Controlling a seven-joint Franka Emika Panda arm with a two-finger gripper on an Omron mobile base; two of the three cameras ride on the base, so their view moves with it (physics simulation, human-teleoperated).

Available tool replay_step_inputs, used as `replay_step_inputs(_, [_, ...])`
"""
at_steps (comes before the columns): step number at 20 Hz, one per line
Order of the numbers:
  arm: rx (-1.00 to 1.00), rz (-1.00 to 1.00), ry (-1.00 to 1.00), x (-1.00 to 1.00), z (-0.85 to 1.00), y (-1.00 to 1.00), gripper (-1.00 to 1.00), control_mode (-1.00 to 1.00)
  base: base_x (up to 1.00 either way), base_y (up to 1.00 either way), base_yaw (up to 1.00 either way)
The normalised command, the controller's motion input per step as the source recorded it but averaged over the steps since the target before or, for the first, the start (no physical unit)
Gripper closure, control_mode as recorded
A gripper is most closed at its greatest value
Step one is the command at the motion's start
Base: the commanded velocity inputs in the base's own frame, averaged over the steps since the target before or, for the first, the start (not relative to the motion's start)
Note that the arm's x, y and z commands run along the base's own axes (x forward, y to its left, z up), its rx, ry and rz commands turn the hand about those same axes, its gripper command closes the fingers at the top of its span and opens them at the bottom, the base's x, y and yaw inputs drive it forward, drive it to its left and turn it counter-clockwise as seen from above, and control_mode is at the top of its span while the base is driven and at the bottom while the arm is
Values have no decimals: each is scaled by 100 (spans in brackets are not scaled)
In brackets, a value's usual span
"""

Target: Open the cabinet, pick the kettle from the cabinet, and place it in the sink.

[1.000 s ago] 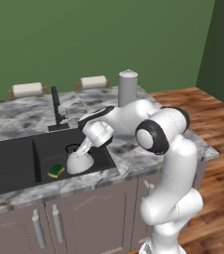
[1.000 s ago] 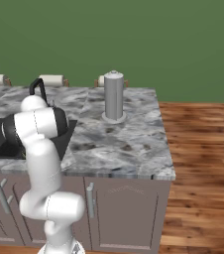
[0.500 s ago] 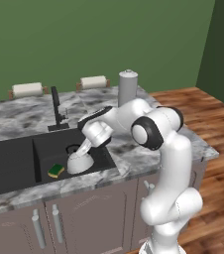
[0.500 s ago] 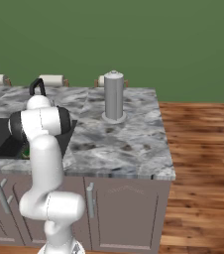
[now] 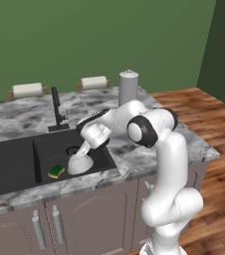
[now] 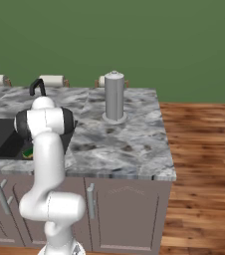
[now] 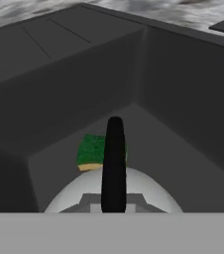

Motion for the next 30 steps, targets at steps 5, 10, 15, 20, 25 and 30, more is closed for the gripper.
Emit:
replay_step_inputs(5, [-2,0,0,24,-21,10,100,-100,0,0,0])
replay_step_inputs(10, [-2,0,0,23,-22,11,100,-100,0,0,0])
replay_step_inputs(15, [-3,0,0,22,-23,8,100,-100,0,0,0])
replay_step_inputs(20, [-2,0,-2,9,-22,4,100,-100,0,0,0])
replay_step_inputs(25, [0,2,-9,-23,-22,2,100,-100,0,0,0])
replay_step_inputs(30, [-1,3,-13,-35,-29,3,100,-100,0,0,0])
